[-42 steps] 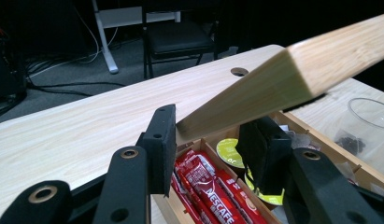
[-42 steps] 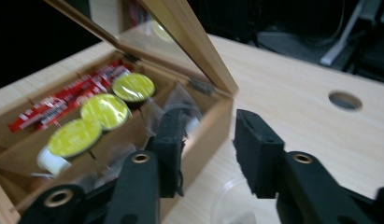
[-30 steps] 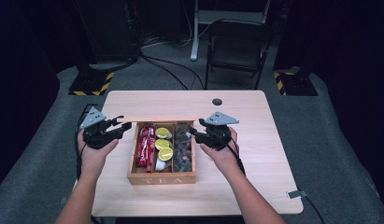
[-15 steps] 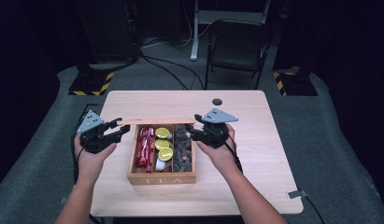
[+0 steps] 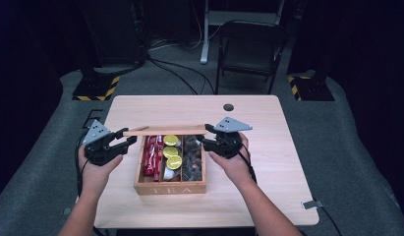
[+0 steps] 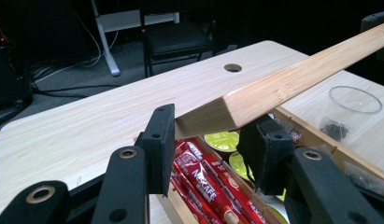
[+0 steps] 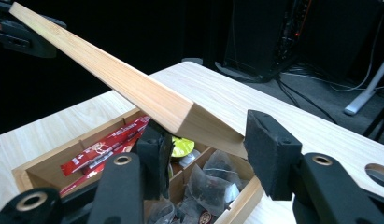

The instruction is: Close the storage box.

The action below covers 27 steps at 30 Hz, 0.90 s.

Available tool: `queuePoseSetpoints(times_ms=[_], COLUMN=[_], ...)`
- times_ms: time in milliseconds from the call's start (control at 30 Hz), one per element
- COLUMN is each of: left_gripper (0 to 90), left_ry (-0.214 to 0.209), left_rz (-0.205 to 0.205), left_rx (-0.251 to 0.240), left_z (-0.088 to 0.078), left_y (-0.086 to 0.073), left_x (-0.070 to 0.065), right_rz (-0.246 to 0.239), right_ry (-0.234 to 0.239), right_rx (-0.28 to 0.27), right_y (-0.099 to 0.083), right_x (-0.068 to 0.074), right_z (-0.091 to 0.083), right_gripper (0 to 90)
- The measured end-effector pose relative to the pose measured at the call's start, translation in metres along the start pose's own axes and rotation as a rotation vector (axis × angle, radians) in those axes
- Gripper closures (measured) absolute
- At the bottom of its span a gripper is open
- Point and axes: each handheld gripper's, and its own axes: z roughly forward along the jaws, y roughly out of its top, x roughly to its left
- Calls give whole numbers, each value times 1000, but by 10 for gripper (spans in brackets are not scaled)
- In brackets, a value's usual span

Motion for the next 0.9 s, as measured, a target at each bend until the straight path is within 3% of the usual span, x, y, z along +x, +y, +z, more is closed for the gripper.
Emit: queuePoseSetpoints(times_ms=[233, 500, 700, 900], left_gripper=[561, 559, 558, 559], left_ry=[5, 8, 6, -2], left_rz=[-4, -21, 11, 16], left_rx=[17, 33, 45, 42], left_z=[0, -1, -4, -9], left_y=[0, -2, -4, -6], left_x=[-1, -3, -6, -7], right_rz=[-10, 16, 3, -12], right_ry=[16, 62, 68, 74], right_rx=[11, 11, 20, 23], right_y=[-1, -4, -7, -9], right_x=[-1, -5, -3, -3], right_z=[-2, -4, -6, -7], right_gripper=[519, 516, 519, 520])
